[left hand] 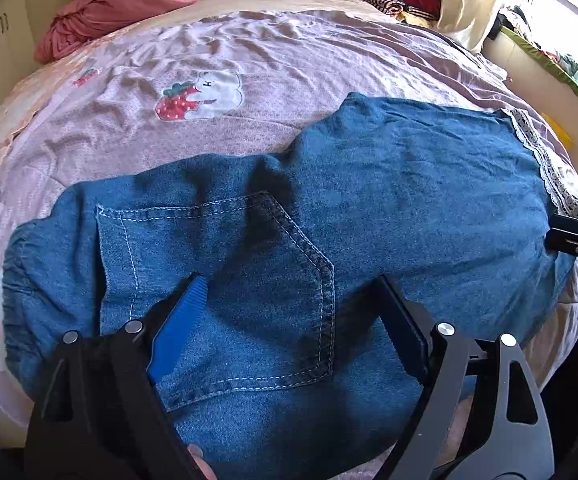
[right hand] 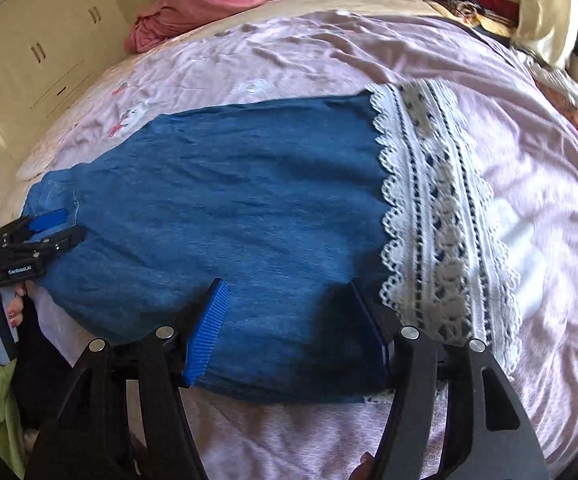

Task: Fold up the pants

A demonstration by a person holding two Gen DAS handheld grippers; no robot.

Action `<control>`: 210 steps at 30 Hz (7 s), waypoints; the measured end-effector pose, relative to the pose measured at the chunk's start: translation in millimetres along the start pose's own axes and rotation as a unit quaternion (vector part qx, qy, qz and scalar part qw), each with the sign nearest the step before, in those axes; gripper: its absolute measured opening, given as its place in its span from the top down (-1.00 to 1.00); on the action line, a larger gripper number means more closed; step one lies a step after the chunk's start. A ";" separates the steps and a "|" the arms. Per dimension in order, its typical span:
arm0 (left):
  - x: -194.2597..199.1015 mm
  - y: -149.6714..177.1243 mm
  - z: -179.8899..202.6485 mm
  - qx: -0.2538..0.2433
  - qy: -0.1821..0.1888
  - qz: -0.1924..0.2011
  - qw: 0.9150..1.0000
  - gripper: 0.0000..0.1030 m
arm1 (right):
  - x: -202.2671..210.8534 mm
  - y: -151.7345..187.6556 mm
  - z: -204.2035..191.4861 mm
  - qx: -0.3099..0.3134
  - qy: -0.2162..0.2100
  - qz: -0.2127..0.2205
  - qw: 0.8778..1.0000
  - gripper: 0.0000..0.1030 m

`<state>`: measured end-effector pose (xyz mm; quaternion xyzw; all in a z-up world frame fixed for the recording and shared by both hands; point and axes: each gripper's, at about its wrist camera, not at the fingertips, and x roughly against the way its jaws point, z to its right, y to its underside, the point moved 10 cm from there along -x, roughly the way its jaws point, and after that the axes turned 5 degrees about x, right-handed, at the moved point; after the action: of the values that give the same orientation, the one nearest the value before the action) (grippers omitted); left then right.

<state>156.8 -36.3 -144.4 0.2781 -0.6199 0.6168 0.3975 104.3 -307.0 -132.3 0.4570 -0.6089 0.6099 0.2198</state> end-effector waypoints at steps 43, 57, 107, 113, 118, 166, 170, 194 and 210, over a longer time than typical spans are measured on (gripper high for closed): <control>-6.3 -139.3 245.0 -0.192 0.111 0.043 0.974 -0.81 | 84.9 -9.9 71.8 -0.049 0.086 0.100 0.990 -0.64; -86.5 -146.4 292.7 -0.232 0.164 -0.033 0.958 -0.22 | 45.6 6.4 76.8 -0.096 0.023 0.064 0.993 -0.63; -10.0 -146.5 141.2 -0.080 0.288 0.020 0.954 0.60 | 44.6 -67.2 -117.4 0.097 -0.068 0.105 0.987 0.53; -12.8 -133.6 90.5 -0.003 0.278 0.009 0.960 0.24 | 7.3 -52.9 -159.8 0.154 -0.062 0.073 0.983 0.53; -1.4 -129.1 52.1 0.076 0.310 0.016 0.948 -0.23 | -17.6 -31.0 -191.2 0.208 -0.064 0.044 0.975 0.45; -38.8 -98.2 19.6 0.085 0.192 0.002 0.978 0.57 | -97.6 -132.5 -35.7 0.029 -0.079 -0.003 0.996 0.49; -27.0 -99.8 17.2 0.092 0.192 0.009 0.977 0.48 | -75.1 -132.6 -31.3 0.025 -0.079 0.018 0.996 0.24; 68.8 -79.3 16.5 0.089 0.150 0.074 0.982 -0.48 | 14.7 -98.1 -53.7 0.045 -0.081 0.079 0.993 -0.46; 72.6 -4.3 37.9 0.086 0.157 0.020 0.984 -0.55 | 17.2 -46.3 -66.8 0.055 -0.078 0.047 0.994 -0.47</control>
<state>116.3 -63.5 -78.5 0.1982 -0.5002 0.7114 0.4521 114.8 -241.4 -82.4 0.4858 -0.6107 0.6142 0.1176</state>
